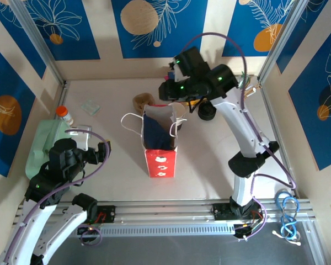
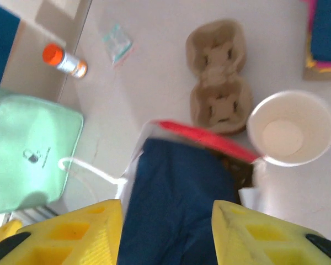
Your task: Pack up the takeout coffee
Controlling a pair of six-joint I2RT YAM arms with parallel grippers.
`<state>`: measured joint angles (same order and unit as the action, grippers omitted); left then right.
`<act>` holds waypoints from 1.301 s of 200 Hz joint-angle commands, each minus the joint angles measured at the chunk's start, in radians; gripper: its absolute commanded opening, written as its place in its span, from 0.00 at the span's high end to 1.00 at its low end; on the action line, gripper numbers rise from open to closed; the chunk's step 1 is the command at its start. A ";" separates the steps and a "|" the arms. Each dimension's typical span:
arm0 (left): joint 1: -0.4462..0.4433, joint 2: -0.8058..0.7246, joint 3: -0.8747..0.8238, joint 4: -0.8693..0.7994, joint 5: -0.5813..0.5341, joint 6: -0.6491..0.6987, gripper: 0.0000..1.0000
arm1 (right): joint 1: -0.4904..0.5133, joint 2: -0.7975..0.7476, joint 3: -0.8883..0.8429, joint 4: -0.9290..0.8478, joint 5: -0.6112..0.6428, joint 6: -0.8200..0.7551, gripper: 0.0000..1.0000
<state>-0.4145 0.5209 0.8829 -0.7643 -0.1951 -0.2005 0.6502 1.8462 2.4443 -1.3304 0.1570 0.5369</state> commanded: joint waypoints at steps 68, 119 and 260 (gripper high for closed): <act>0.008 0.010 -0.006 0.000 -0.041 0.017 0.07 | -0.336 0.185 -0.088 0.234 0.068 -0.107 0.35; 0.008 0.016 -0.007 -0.003 -0.051 0.015 0.07 | -0.363 0.512 0.184 0.231 0.178 -0.174 0.31; 0.008 0.025 -0.005 -0.004 -0.055 0.015 0.07 | -0.391 0.816 0.230 0.462 0.161 -0.219 0.24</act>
<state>-0.4145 0.5491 0.8829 -0.7677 -0.2375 -0.2005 0.2611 2.6106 2.6266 -0.8806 0.3294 0.3416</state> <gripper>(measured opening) 0.928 0.762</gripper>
